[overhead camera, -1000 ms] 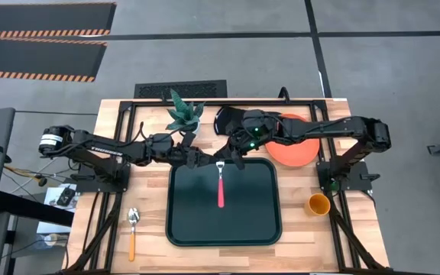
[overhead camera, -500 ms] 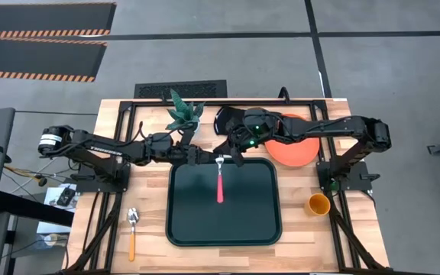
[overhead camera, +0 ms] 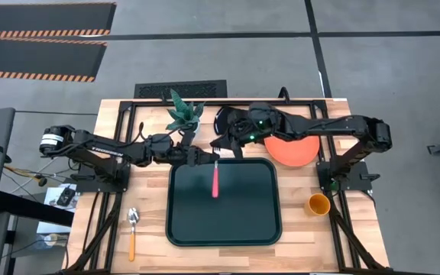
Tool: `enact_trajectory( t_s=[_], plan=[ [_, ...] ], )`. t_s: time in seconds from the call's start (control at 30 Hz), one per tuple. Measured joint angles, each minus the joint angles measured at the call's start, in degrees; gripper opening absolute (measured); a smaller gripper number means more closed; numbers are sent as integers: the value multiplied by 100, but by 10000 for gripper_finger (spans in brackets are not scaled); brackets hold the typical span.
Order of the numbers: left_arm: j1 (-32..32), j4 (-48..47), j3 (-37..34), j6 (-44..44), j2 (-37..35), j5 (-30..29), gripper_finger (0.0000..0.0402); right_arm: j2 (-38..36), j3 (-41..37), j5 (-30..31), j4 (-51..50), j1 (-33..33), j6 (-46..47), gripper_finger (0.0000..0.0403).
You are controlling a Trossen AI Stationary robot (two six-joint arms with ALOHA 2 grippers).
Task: Pick and place plate/cup/fork/spoon on tray
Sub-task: Put the pink fork on the left side of the black tray
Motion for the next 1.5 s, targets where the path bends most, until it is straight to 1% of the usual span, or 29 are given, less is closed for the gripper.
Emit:
enact_trajectory(
  t_s=[0.1, 0.37, 0.47, 0.6, 0.67, 0.77, 0.83, 0.93, 1.07, 1.2, 1.27, 1.33, 1.4, 1.5],
  plan=[
    [6, -14, 0, 30, -2, -207, 65, 0, -3, -7, -36, 10, 40, 3],
    [1, -95, 0, 44, -4, -177, 63, 2, -7, 11, -121, 169, 47, 4],
    [-2, -100, 0, 31, -11, -176, 48, 2, -8, 21, -117, 170, 47, 4],
    [0, -134, 2, 13, -15, -213, 9, 9, -18, 174, -139, 170, 54, 15],
    [-9, -133, 4, -2, -19, -239, 6, 9, -18, 210, -133, 170, 127, 25],
    [-8, -214, 9, -46, -20, -308, 2, 11, -21, 259, -143, 120, 157, 51],
    [0, -295, 11, -72, -20, -313, 2, 6, -23, 172, -140, 65, 129, 76],
    [-14, -402, 11, -90, -20, -240, 1, -206, -29, -62, -201, -191, 132, 121],
    [-100, -835, -11, -61, -1, -83, 0, -745, -3, -170, -534, -609, 130, 180],
    [-499, -1754, -6, -187, -7, -101, 0, -1236, -16, -160, -1146, -861, 115, 217],
    [-801, -2095, -7, -346, 7, -347, 0, -1521, -14, -74, -1350, -881, 96, 224],
    [-1105, -2414, -3, -557, 26, -732, 0, -1782, -12, 68, -1580, -881, 27, 226],
    [-1420, -2704, -7, -841, 54, -1239, 0, -1972, -12, 254, -1705, -857, -37, 224],
    [-1874, -2805, -59, -1261, 144, -2123, 0, -2191, -12, 282, -1830, -822, -60, 218]
  ],
)
